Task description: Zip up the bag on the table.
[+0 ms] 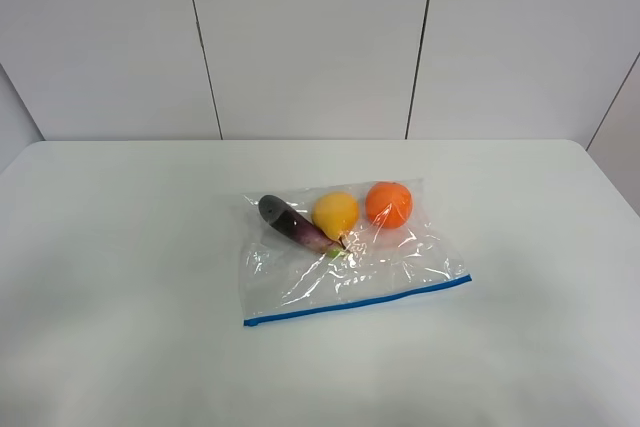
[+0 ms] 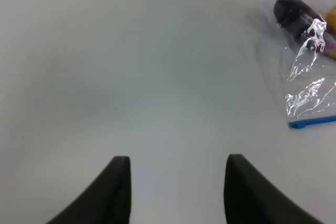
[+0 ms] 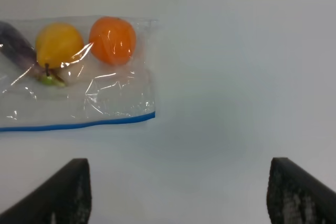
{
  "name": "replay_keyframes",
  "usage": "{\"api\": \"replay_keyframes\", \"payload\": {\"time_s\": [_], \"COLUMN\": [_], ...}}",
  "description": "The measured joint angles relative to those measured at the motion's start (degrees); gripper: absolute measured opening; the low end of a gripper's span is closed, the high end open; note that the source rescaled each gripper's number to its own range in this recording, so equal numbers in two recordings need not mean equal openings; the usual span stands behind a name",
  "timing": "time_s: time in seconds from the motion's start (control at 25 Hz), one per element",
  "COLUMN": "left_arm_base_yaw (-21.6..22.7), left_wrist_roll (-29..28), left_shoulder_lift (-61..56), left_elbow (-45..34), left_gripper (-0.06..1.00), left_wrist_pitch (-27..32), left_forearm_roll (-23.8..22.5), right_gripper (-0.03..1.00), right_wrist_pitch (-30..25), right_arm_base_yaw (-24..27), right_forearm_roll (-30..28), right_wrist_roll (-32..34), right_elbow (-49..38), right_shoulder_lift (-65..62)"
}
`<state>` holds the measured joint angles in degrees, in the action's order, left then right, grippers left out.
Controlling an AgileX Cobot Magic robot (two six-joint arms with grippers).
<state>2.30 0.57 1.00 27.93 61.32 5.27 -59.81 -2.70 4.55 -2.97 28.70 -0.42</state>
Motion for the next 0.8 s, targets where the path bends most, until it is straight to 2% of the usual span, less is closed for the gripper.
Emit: {"api": "replay_keyframes", "payload": {"time_s": [0.8], "left_arm_base_yaw": [0.0], "left_wrist_roll": [0.0], "left_shoulder_lift": [0.0], "left_elbow": [0.0], "left_gripper": [0.87], "left_wrist_pitch": [0.0], "left_forearm_roll": [0.0], "right_gripper": [0.99], "right_wrist_pitch": [0.0], "right_arm_base_yaw": [0.0], "right_forearm_roll": [0.1], "right_wrist_roll": [0.2], "right_elbow": [0.0], "right_shoulder_lift": [0.0]}}
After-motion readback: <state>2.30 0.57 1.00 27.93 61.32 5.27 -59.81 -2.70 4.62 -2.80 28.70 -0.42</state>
